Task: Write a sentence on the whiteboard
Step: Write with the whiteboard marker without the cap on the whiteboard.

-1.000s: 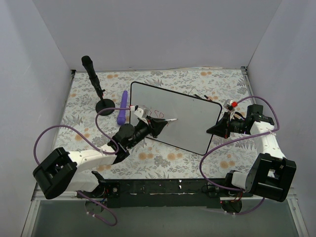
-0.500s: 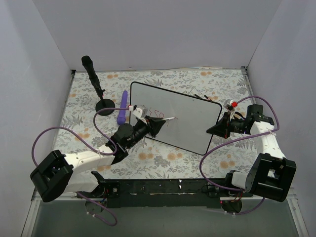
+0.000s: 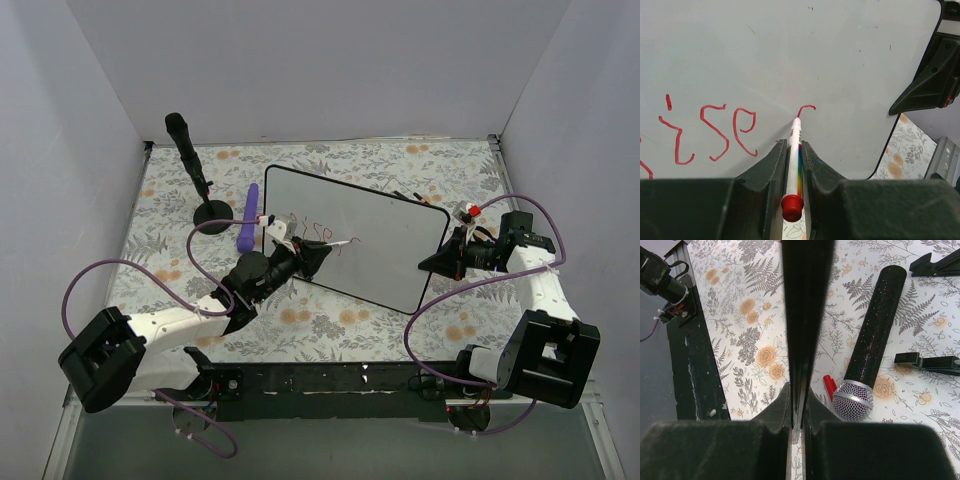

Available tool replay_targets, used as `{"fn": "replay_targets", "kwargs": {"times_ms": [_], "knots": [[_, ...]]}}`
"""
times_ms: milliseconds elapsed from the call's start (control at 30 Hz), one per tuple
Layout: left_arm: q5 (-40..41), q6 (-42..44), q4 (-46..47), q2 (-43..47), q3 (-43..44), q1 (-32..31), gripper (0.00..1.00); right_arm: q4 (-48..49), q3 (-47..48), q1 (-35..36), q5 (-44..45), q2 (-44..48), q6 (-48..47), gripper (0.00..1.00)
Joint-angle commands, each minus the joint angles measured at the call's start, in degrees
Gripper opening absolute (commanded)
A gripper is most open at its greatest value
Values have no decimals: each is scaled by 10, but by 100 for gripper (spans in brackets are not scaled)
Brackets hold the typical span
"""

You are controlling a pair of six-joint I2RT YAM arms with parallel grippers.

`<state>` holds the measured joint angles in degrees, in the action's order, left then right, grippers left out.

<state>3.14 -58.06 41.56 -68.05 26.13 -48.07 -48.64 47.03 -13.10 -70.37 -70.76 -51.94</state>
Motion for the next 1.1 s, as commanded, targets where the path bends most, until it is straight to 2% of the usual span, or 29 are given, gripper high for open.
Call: {"fn": "replay_targets", "kwargs": {"times_ms": [0,633,1067], "knots": [[13,1,-24,7,-20,8,0,11,9,6,20,4,-20,1],[-51,-14,-7,-24,-19,8,0,12,10,7,20,3,-20,1],[-61,-4,-3,-42,14,8,0,11,10,6,21,4,-20,1]]}}
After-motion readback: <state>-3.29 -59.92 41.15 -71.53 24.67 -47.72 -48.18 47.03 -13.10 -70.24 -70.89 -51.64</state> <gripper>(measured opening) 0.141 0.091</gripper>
